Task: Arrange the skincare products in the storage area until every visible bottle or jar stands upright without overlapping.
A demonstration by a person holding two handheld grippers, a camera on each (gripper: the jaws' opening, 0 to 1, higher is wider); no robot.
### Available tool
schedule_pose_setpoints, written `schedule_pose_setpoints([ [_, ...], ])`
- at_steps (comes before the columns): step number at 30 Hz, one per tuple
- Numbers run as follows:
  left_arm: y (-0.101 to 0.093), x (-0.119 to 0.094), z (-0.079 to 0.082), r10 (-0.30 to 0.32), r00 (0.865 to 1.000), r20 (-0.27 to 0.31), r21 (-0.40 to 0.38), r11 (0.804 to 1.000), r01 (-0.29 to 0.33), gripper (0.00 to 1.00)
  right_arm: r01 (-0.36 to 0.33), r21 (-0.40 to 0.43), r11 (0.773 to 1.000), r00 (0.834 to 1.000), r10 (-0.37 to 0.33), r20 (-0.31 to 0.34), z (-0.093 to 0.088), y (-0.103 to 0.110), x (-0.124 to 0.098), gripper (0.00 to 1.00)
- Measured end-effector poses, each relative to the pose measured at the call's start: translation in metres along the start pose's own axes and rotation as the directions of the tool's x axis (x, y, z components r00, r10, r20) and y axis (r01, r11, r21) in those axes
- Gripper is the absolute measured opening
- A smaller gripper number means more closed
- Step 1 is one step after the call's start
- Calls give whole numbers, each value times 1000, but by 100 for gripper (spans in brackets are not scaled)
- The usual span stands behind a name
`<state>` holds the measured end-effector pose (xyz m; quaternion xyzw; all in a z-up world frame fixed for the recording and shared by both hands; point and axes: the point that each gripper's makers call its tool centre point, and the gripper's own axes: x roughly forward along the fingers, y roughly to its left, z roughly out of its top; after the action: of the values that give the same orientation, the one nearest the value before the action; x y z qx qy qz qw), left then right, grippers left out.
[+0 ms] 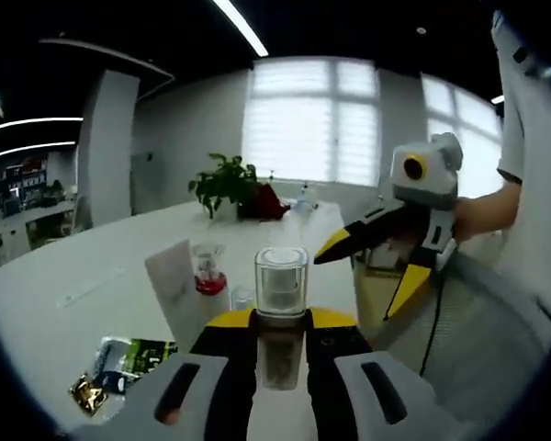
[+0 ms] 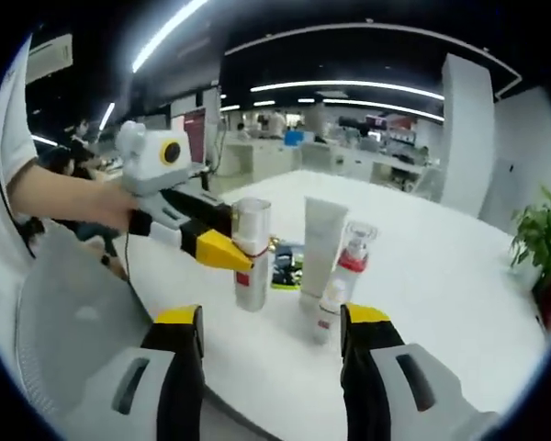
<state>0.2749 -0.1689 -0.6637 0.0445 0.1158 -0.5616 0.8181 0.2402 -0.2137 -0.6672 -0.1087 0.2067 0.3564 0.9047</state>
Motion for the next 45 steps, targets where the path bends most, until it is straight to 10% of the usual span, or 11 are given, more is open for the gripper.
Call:
schedule_pose_setpoints([
  [20, 36, 35, -48, -48, 998, -34, -19, 999, 48, 15, 32, 75, 997, 999, -29, -42, -23, -15, 8, 76],
  [45, 35, 61, -57, -68, 996, 52, -17, 997, 69, 14, 33, 78, 996, 995, -25, -99, -34, -16, 12, 72],
])
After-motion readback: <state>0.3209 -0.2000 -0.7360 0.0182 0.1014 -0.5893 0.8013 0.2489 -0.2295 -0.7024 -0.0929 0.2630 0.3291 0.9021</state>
